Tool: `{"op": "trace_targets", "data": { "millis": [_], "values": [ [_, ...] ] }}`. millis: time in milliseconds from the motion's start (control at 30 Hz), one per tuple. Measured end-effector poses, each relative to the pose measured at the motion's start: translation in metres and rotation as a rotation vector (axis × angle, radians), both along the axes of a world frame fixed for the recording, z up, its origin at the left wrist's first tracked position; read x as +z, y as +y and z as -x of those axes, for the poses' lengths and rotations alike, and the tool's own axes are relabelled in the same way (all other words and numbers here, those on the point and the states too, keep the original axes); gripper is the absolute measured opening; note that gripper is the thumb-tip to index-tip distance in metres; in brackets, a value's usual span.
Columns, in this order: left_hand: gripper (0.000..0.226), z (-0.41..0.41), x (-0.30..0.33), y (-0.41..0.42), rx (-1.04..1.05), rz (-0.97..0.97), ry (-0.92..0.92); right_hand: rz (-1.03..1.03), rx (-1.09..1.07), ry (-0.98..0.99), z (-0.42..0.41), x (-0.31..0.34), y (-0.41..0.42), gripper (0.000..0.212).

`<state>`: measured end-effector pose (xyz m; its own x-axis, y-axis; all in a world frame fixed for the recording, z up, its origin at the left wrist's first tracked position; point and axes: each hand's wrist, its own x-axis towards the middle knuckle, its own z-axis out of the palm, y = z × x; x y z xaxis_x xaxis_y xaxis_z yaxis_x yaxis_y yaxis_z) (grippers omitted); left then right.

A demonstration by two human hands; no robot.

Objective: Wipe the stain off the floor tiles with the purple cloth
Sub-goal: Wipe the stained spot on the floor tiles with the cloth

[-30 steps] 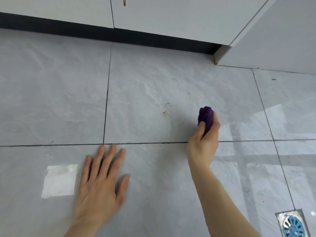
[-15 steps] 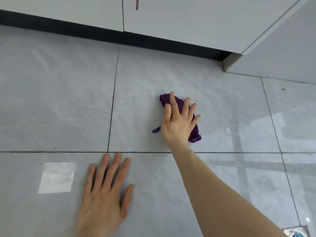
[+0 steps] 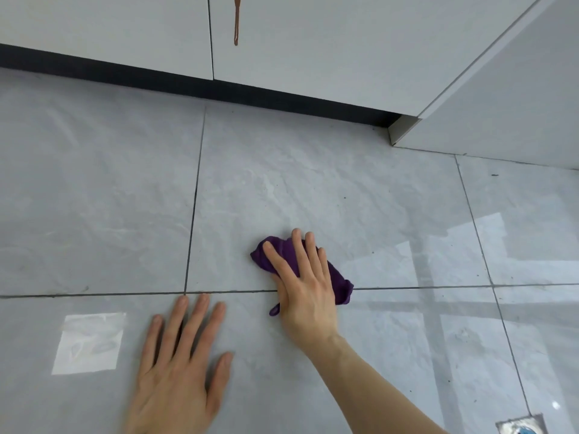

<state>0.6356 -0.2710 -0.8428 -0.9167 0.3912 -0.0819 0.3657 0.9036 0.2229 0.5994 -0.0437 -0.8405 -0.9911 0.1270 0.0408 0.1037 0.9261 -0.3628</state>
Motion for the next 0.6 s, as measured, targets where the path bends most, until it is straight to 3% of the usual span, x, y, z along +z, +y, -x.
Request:
{"op": "trace_targets", "data": {
  "millis": [267, 600],
  "values": [
    [0.07, -0.002, 0.001, -0.002, -0.029, -0.004, -0.009, 0.065, 0.015, -0.01, -0.062, 0.003, -0.027, 0.084],
    [0.066, -0.003, 0.001, -0.002, -0.035, 0.023, -0.044, 0.081, 0.119, -0.086, -0.122, 0.009, -0.041, 0.073]
  ]
}}
